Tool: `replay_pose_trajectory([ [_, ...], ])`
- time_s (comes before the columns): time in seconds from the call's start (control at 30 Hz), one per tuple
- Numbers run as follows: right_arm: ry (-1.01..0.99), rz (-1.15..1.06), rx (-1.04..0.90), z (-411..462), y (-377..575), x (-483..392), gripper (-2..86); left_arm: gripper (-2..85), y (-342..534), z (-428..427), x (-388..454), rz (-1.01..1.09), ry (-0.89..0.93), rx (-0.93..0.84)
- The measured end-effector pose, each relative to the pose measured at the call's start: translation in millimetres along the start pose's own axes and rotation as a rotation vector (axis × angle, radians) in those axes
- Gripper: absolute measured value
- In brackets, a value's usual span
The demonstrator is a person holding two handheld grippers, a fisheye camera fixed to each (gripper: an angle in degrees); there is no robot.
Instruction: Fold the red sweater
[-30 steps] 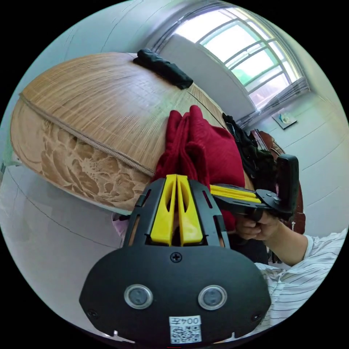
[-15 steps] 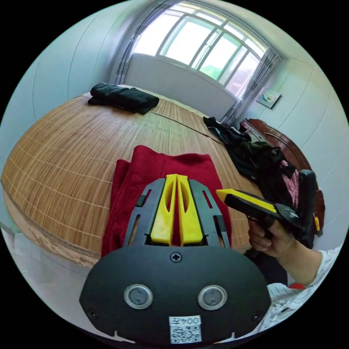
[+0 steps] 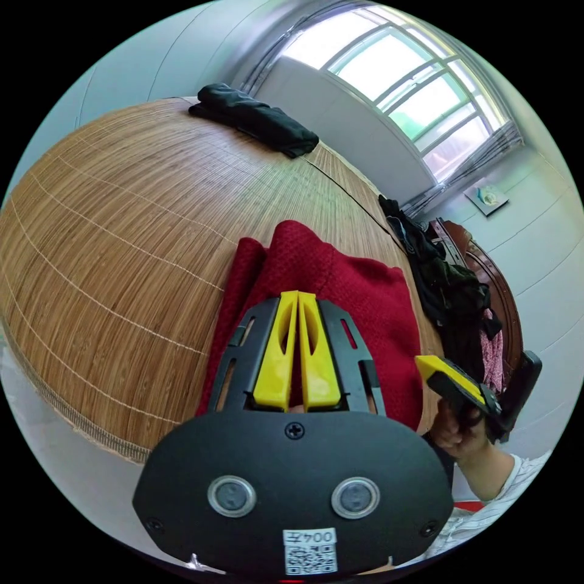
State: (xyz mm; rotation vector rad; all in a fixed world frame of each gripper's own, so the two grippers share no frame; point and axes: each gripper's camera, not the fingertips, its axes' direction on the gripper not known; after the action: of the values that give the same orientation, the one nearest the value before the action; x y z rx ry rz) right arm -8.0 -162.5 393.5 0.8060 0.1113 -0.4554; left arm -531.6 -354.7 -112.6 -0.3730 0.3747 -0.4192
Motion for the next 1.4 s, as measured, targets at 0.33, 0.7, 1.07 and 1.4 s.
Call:
replay_pose_trajectory([
  [0.33,-0.141,0.098,0.063,-83.0,40.0,37.5,6.9,3.6,9.0,-87.3,24.0,0.101,0.049,0.043],
  [0.7,-0.253,0.340,0.027,-119.4,107.0,109.4,7.0,19.4,164.2,-165.9,-62.4,-0.005,0.046,0.021],
  [1.07,-0.231,0.306,-0.003,-143.6,92.6,122.5,6.5,23.0,175.7,-162.3,-110.5,-0.217,0.279,0.062],
  [1.4,-0.140,0.399,-0.055,-133.9,66.6,144.6,9.7,11.9,172.0,-178.7,-101.4,-0.324,0.205,0.072],
])
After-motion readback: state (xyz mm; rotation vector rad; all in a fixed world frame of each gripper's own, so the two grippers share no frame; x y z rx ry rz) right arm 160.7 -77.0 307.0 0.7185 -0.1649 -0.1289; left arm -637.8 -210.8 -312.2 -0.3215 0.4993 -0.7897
